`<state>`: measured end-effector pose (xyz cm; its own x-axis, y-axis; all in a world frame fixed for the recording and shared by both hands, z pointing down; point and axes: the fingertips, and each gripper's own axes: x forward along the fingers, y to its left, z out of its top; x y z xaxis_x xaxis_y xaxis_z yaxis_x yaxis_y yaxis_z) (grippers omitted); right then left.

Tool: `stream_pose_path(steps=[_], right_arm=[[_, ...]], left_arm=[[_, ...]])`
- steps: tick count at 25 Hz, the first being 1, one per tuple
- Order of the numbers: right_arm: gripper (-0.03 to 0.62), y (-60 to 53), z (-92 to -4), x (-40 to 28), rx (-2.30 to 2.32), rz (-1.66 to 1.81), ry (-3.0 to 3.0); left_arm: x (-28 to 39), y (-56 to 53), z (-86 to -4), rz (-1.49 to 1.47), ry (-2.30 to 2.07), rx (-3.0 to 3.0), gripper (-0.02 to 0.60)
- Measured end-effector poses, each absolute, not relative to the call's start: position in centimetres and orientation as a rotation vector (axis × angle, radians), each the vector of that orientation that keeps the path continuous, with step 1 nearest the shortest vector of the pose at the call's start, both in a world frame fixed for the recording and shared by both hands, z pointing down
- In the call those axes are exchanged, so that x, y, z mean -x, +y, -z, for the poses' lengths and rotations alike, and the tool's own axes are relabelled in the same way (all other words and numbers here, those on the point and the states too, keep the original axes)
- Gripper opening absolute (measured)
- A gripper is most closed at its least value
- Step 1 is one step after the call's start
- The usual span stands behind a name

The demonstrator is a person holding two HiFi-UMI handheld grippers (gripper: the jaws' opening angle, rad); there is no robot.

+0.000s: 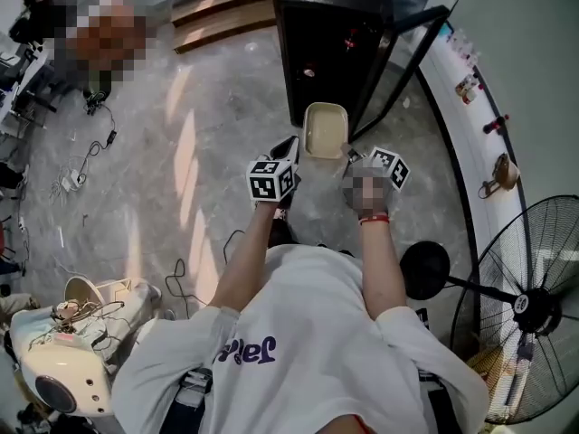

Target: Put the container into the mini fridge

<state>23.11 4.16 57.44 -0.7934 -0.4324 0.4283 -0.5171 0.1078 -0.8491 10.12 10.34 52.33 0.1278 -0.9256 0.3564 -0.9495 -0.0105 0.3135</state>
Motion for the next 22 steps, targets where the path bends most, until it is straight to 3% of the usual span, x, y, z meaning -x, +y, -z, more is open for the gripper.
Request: stream_pose_path(steps=[22], right_arm=[[0.053,-7.0,-56.6,-11.2,-1.153,-1.811,-2.251]], left_arm=[[2.4,-2.1,-51.2,-0.047,-1.704,-2.033,0.020]])
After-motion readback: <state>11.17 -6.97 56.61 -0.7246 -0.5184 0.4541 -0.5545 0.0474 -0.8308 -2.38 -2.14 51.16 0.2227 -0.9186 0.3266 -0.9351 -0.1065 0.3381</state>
